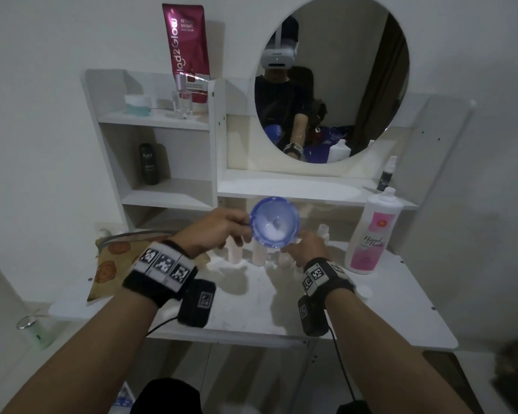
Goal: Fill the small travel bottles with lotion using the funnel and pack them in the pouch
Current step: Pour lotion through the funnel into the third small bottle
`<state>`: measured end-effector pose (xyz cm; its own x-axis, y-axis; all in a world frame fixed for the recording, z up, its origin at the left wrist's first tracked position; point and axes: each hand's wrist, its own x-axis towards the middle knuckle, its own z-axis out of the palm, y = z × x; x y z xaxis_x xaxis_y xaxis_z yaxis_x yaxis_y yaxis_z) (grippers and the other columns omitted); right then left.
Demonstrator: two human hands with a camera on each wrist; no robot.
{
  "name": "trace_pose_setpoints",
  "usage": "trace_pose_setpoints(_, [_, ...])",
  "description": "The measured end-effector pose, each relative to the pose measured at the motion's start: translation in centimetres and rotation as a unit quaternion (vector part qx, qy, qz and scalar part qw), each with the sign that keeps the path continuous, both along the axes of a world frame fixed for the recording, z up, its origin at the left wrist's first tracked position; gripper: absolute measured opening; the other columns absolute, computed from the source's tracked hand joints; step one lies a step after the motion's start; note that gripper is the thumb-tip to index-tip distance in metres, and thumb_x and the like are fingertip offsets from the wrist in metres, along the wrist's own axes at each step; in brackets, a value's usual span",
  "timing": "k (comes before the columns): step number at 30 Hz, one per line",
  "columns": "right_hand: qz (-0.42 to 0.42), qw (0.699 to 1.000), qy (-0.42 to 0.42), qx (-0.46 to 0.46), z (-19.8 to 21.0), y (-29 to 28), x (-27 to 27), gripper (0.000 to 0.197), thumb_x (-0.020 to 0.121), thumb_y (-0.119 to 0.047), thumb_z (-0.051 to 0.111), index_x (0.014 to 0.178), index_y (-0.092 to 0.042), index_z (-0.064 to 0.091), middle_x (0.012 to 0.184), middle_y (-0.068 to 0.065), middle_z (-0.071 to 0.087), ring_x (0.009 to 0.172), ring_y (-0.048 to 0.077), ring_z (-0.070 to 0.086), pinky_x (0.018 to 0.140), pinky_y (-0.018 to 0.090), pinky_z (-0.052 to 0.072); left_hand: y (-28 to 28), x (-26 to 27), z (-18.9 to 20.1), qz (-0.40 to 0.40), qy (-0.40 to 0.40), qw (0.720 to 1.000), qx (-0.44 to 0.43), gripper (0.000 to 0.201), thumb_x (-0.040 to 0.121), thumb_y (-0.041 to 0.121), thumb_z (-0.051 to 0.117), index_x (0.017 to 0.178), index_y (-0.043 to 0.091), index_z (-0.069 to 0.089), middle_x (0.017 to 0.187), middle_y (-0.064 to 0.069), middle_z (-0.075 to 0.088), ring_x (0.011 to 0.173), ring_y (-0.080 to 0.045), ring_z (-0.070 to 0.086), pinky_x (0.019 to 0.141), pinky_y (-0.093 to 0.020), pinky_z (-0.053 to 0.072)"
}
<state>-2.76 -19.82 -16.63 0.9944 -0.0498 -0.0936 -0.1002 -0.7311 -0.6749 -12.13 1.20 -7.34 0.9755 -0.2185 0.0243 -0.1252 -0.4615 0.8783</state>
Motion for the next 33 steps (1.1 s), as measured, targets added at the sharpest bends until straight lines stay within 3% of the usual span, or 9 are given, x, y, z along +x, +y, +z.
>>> trace_pose_setpoints(5, [-0.01, 0.999, 0.018, 0.028, 0.1, -0.2, 0.0, 0.054, 0.072, -0.04, 0.071, 0.123, -0.027, 0.06, 0.1, 0.005, 0.071, 0.09, 0.027, 0.07, 0.086, 0.046, 0.057, -3.3, 4.2, 2.3, 0.014, 0.039, 0.999, -0.018, 0.016, 0.083, 0.003, 0.053, 0.072, 0.011, 0.062, 0.069, -0.005, 0.063, 0.06, -0.016, 0.055, 0.045, -0.021, 0.03])
trace_pose_setpoints(10, [-0.002, 0.999, 0.02, 0.037, -0.7, 0.0, 1.0, 0.064, 0.055, -0.054, 0.062, 0.115, -0.032, 0.063, 0.095, 0.001, 0.071, 0.089, 0.027, 0.07, 0.085, 0.045, 0.058, -4.4, 6.7, 2.4, 0.07, 0.102, 0.992, -0.036, 0.013, 0.083, 0.008, 0.051, 0.077, 0.005, 0.062, 0.068, -0.007, 0.062, 0.057, -0.018, 0.056, 0.046, -0.021, 0.032])
trace_pose_setpoints(14, [-0.009, 0.999, 0.023, 0.048, -0.9, -0.1, 0.9, 0.057, 0.059, -0.052, 0.064, 0.112, -0.03, 0.063, 0.093, -0.005, 0.067, 0.091, 0.024, 0.068, 0.085, 0.04, 0.056, -4.9, 7.6, 2.0, 0.091, 0.141, 0.985, -0.05, 0.014, 0.083, 0.012, 0.052, 0.075, 0.007, 0.063, 0.067, -0.005, 0.063, 0.056, -0.017, 0.057, 0.049, -0.022, 0.031])
trace_pose_setpoints(17, [0.0, 0.998, 0.038, 0.05, -1.6, -0.1, 1.7, 0.068, 0.05, -0.06, 0.056, 0.112, -0.033, 0.06, 0.094, -0.004, 0.069, 0.089, 0.025, 0.069, 0.086, 0.044, 0.056, -5.1, 7.8, 1.8, 0.087, 0.157, 0.982, -0.06, 0.013, 0.084, 0.011, 0.052, 0.077, 0.007, 0.062, 0.068, -0.005, 0.061, 0.057, -0.017, 0.056, 0.049, -0.022, 0.031])
trace_pose_setpoints(20, [-0.001, 0.998, 0.027, 0.048, -1.2, -0.2, 1.3, 0.058, 0.059, -0.055, 0.062, 0.11, -0.026, 0.062, 0.093, -0.006, 0.067, 0.09, 0.023, 0.068, 0.083, 0.038, 0.055, -5.3, 8.1, 1.6, 0.088, 0.169, 0.979, -0.073, 0.013, 0.084, 0.01, 0.051, 0.08, 0.006, 0.063, 0.069, -0.006, 0.061, 0.057, -0.017, 0.055, 0.049, -0.022, 0.033])
trace_pose_setpoints(23, [0.0, 0.999, 0.02, 0.039, -0.5, -0.4, 0.6, 0.046, 0.068, -0.047, 0.062, 0.111, -0.033, 0.061, 0.092, -0.002, 0.069, 0.09, 0.026, 0.069, 0.085, 0.044, 0.057, -5.5, 8.3, 1.5, 0.088, 0.179, 0.977, -0.08, 0.013, 0.083, 0.01, 0.051, 0.078, 0.007, 0.063, 0.07, -0.006, 0.062, 0.058, -0.017, 0.055, 0.048, -0.023, 0.034])
trace_pose_setpoints(27, [0.002, 0.999, 0.018, 0.043, -0.4, -0.5, 0.6, 0.05, 0.072, -0.043, 0.065, 0.12, -0.033, 0.058, 0.096, 0.0, 0.069, 0.092, 0.027, 0.069, 0.086, 0.046, 0.057, -6.0, 8.4, 1.4, 0.085, 0.19, 0.975, -0.077, 0.015, 0.083, 0.011, 0.049, 0.076, 0.008, 0.062, 0.067, -0.004, 0.063, 0.058, -0.017, 0.055, 0.049, -0.023, 0.034])
trace_pose_setpoints(33, [0.0, 0.999, 0.013, 0.037, -0.5, -0.7, 0.7, 0.047, 0.076, -0.042, 0.066, 0.121, -0.032, 0.058, 0.095, 0.001, 0.07, 0.093, 0.027, 0.069, 0.088, 0.045, 0.056, -6.4, 8.6, 1.7, 0.09, 0.181, 0.978, -0.057, 0.014, 0.083, 0.013, 0.049, 0.077, 0.01, 0.061, 0.067, -0.003, 0.063, 0.056, -0.016, 0.057, 0.05, -0.023, 0.034])
